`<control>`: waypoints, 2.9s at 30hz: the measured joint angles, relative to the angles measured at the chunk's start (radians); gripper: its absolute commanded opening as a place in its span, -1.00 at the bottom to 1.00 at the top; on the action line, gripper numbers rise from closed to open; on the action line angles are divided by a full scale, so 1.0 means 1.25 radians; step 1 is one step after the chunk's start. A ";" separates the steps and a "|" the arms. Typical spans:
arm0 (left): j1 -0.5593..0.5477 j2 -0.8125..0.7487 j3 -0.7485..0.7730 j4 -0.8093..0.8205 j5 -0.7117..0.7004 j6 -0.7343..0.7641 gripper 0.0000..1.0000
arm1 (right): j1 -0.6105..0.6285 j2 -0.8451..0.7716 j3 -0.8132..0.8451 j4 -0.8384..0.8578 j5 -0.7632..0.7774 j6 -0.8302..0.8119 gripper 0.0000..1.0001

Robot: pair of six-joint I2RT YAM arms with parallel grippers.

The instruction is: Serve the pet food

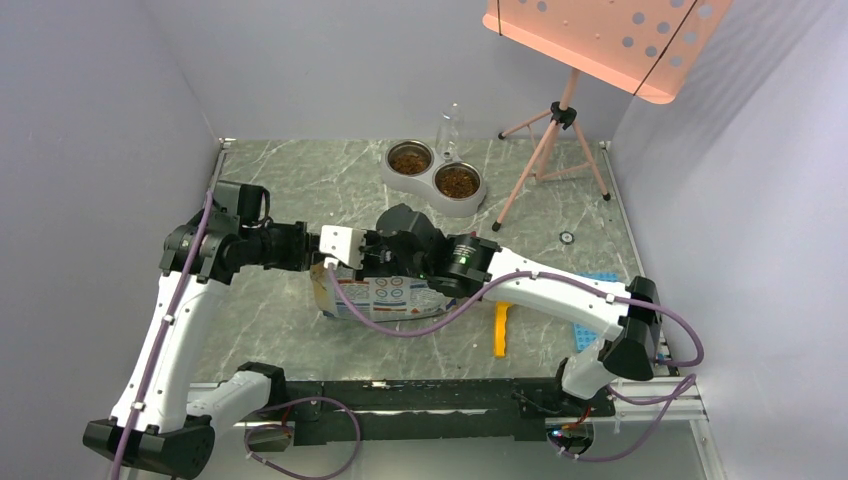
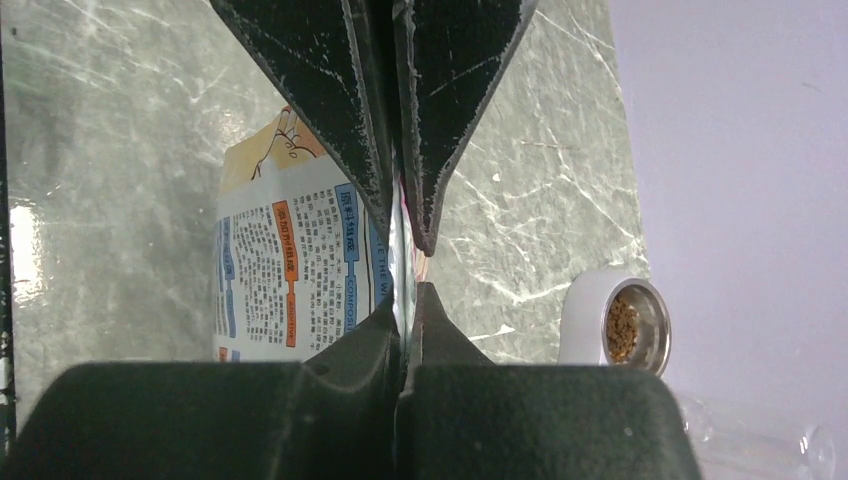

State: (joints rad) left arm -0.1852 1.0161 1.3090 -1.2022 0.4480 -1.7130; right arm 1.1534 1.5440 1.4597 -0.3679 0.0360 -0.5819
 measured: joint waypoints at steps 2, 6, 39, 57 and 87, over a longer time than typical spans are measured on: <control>0.000 0.000 0.000 0.000 0.003 0.000 -1.00 | -0.007 -0.005 -0.004 -0.002 -0.016 -0.003 -1.00; 0.000 0.000 0.000 0.001 0.010 0.003 -1.00 | -0.017 -0.020 -0.017 -0.001 -0.036 -0.018 -1.00; 0.001 0.002 0.000 0.023 0.035 0.002 -1.00 | -0.174 -0.238 -0.130 -0.124 -0.149 -0.056 -1.00; 0.004 0.002 0.000 0.025 0.034 0.002 -1.00 | -0.272 -0.405 -0.284 -0.067 -0.175 -0.065 -1.00; 0.060 -0.061 -0.022 0.037 -0.110 0.001 0.16 | -0.414 -0.502 -0.096 -0.288 -0.120 0.038 0.26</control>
State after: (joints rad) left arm -0.1108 0.9394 1.2816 -1.1564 0.3099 -1.7115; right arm 0.6365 0.9161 1.3399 -0.7277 -0.1135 -0.5343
